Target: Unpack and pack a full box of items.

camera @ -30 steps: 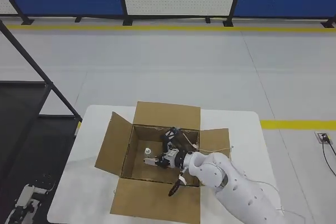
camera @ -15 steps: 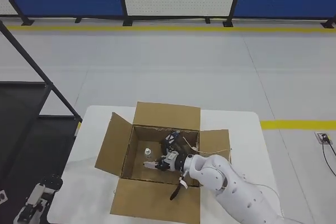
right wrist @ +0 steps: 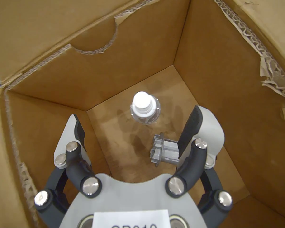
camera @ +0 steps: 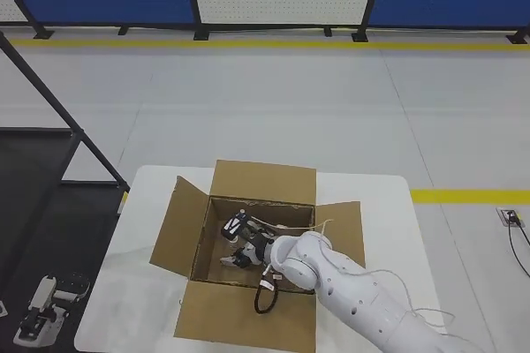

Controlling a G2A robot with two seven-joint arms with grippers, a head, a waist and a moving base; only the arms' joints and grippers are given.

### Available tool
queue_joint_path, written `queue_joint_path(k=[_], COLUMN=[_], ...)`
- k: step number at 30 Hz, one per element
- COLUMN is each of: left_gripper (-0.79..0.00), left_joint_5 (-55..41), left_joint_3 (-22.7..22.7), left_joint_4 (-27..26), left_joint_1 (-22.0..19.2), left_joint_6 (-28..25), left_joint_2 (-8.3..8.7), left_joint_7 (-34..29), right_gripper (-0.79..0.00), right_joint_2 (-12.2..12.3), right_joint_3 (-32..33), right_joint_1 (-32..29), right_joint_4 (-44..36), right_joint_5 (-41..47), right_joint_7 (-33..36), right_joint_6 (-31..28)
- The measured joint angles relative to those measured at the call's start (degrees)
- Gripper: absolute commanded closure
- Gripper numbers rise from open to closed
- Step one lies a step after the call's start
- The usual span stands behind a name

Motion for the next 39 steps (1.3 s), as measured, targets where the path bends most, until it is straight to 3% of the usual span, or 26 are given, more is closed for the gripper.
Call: queue_joint_path(k=[1, 2, 4, 6, 16, 23, 30, 34, 39], left_gripper=[-0.785, -0.785, -0.785, -0.785, -0.785, -0.785, -0.785, -0.785, -0.785], left_joint_5=[-0.2, -0.2, -0.1, 0.2, 1.1, 2.7, 5.1, 6.9, 9.3], left_joint_3=[-0.2, -0.3, -0.3, -0.2, 0.6, 1.4, 3.4, 5.4, 8.0], left_joint_4=[0.1, 0.2, 0.4, 0.5, 0.0, 0.2, -0.6, -0.8, -0.6], left_joint_1=[0.1, 0.1, 0.2, 0.2, 0.0, -0.7, -2.8, -3.7, -5.2], left_joint_6=[0.0, 0.0, -0.1, -0.2, -0.1, 0.4, 2.0, 2.5, 3.1], left_joint_2=[0.01, 0.02, 0.00, -0.02, -0.06, -0.05, 0.13, 0.19, 0.20], left_joint_7=[-0.1, -0.1, -0.1, 0.1, 0.0, 0.3, -0.4, -1.1, -0.9], right_gripper=[-0.785, -0.437, -0.299, 0.000, 0.000, 0.000, 0.000, 0.000, 0.000], right_joint_2=[-0.8, -1.3, -2.5, -3.5, -6.8, -5.9, -0.6, 3.2, 6.2], right_joint_3=[-0.6, -1.0, -1.8, -2.2, -2.9, -0.7, 6.4, 13.4, 22.2], right_joint_1=[0.7, 1.2, 2.1, 2.8, 4.1, 2.8, -4.9, -13.5, -23.4], right_joint_4=[1.5, 2.6, 5.1, 7.0, 14.1, 10.2, -9.5, -26.3, -42.8], right_joint_5=[0.1, 0.3, 0.6, 1.0, 0.1, -3.5, -13.3, -20.7, -27.9], right_joint_7=[0.1, 0.1, 0.1, -0.2, -3.7, -7.2, -1.0, 7.4, 14.2], right_joint_6=[0.1, 0.0, -0.5, -1.4, -2.5, -3.4, 4.3, 8.7, 12.0])
